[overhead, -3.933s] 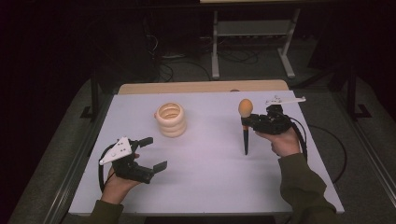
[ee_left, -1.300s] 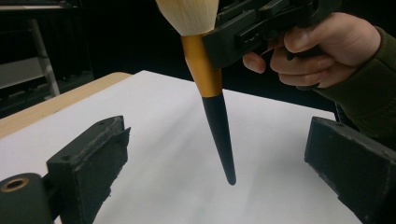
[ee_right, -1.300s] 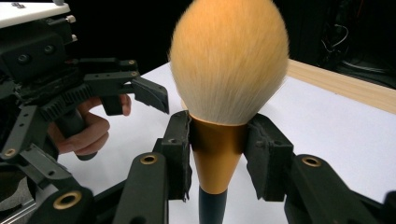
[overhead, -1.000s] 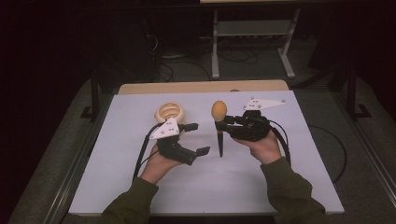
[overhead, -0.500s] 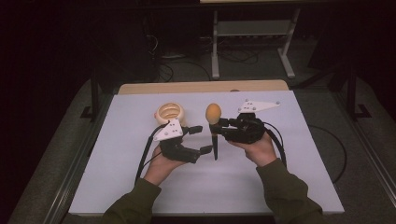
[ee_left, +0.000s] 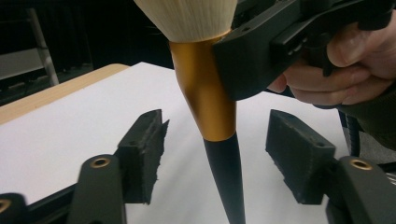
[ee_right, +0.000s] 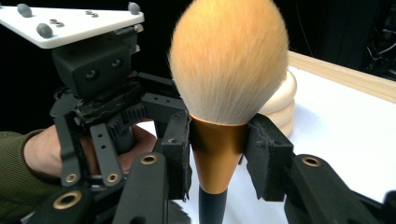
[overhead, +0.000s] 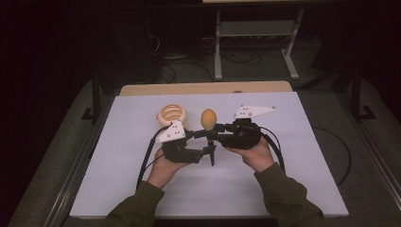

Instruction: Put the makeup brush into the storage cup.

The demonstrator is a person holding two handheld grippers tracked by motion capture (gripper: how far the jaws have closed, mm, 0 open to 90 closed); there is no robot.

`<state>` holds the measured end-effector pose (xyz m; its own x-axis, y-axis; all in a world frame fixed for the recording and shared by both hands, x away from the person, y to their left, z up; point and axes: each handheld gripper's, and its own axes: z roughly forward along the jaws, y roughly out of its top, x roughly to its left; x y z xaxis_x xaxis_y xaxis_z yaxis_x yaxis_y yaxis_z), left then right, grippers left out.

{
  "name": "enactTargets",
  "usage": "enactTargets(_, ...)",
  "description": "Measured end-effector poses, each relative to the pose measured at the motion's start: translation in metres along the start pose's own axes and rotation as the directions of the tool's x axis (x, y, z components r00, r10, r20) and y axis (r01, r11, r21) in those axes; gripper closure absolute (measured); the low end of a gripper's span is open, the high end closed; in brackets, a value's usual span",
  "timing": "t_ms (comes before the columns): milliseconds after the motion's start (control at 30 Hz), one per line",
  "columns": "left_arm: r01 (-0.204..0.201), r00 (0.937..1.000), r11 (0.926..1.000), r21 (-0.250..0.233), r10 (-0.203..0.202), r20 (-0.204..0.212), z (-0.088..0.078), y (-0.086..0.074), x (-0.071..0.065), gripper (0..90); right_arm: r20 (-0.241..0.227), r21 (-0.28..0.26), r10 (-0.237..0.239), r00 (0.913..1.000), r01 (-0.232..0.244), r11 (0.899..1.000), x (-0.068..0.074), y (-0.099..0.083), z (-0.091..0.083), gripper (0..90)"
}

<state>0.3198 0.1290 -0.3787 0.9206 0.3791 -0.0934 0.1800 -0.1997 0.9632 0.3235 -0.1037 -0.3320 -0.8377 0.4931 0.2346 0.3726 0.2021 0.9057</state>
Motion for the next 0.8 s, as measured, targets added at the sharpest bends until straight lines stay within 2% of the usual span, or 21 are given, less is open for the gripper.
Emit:
enactTargets(367, -0.003, 1.0000, 1.0000, 0.006, 0.003, 0.004, 0.0002, -0.0011, -0.0002, 53.4, -0.028, 0.001, -0.006, 0.9996, 0.006, 1.000, 0.0036, -0.0025, 0.0062, 61.4)
enactTargets(800, 0.016, 0.9998, 0.9998, 0.008, -0.016, 0.008, -0.0021, -0.0012, 0.0005, 64.9, -0.033, 0.007, -0.008, 0.9994, 0.009, 1.000, 0.0046, -0.0036, 0.0085, 61.4)
